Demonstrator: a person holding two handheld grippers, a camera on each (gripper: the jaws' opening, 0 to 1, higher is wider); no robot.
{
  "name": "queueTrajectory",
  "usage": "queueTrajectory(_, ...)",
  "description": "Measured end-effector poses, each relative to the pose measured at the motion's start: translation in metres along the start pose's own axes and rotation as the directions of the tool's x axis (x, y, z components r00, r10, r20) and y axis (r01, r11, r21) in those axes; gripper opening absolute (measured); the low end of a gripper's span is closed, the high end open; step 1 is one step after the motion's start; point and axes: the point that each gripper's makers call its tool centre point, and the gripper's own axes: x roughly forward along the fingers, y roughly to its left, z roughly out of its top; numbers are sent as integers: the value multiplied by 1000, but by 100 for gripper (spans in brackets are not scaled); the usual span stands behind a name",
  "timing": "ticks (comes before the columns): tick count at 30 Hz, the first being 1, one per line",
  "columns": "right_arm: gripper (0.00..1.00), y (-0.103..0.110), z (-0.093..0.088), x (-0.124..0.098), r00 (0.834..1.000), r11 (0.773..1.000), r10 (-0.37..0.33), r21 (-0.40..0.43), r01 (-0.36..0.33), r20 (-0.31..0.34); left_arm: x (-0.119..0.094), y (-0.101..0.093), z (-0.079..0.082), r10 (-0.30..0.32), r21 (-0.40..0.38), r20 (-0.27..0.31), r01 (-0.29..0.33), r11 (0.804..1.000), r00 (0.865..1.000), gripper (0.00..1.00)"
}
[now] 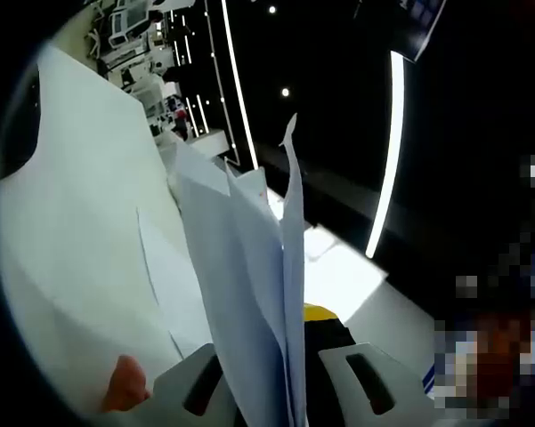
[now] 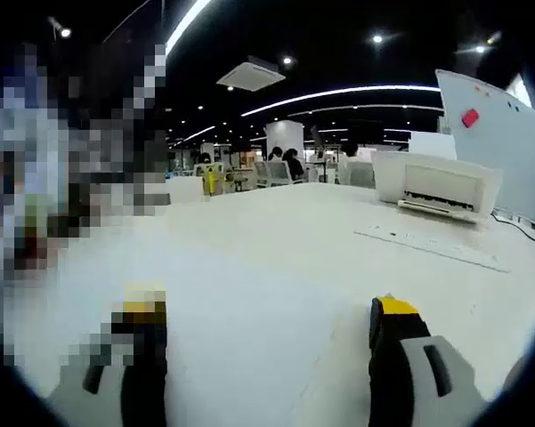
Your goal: Organize the stack of printing papers by aligning and flattening the scattered papers on the table
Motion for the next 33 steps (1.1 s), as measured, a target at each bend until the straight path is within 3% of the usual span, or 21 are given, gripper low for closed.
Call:
queueTrajectory(12, 63, 7, 7, -3, 1000, 1000, 15, -8, -15, -1, 0, 3, 0, 8, -5, -7, -8, 1000, 1000, 6)
queueTrajectory(17, 57, 5, 9, -2, 1000, 1000, 17, -8, -17, 1, 0, 3, 0, 11, -6, -9, -11, 1000, 1000, 6)
queueTrajectory(21, 41, 5, 8, -3, 1000, 1000, 14, -6, -14, 3, 1, 4, -1, 12, -7, -11, -12, 1000, 1000, 6)
queueTrajectory(26, 33, 6, 8, -4, 1000, 1000, 18, -3, -18, 6, 1, 3, -3, 14, -5, -15, -14, 1000, 1000, 6)
queueTrajectory(33, 9, 8, 6, -7, 1000, 1000, 19, 3, -19, 1, 1, 3, -4, 17, -4, -18, -17, 1000, 1000, 6)
